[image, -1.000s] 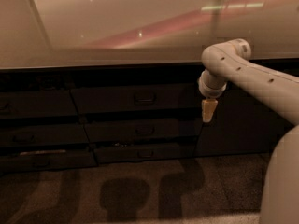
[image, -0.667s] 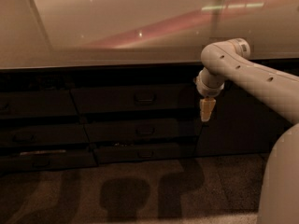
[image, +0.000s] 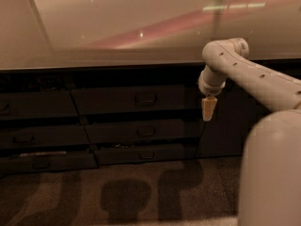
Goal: Open top drawer
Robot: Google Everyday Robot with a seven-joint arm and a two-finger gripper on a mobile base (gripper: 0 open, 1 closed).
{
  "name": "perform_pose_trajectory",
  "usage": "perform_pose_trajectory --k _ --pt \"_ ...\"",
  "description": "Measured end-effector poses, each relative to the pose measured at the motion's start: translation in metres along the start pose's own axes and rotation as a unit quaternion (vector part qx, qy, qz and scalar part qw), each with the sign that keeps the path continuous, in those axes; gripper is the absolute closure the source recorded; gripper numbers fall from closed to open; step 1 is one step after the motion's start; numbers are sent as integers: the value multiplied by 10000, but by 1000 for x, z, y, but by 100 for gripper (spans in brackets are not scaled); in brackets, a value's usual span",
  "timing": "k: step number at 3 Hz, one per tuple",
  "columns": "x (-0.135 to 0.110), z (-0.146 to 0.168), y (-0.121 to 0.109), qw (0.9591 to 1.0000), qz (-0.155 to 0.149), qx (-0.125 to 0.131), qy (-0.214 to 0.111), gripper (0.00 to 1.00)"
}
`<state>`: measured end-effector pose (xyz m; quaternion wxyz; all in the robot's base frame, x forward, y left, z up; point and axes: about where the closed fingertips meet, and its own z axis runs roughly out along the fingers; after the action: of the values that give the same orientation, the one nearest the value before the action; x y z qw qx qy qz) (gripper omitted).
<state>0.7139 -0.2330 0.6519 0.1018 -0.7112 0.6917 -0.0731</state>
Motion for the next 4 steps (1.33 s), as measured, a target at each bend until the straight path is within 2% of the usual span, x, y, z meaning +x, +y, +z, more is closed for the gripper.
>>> perform_pose_trajectory --k 1,2,3,4 --pt "10 -12 -23 9997 153 171 -18 0" --pt "10 -12 -23 9997 153 171 -18 0" --pt "18 10 -23 9995 299 -67 35 0" --pt "21 15 -24 9995 317 -84 37 0"
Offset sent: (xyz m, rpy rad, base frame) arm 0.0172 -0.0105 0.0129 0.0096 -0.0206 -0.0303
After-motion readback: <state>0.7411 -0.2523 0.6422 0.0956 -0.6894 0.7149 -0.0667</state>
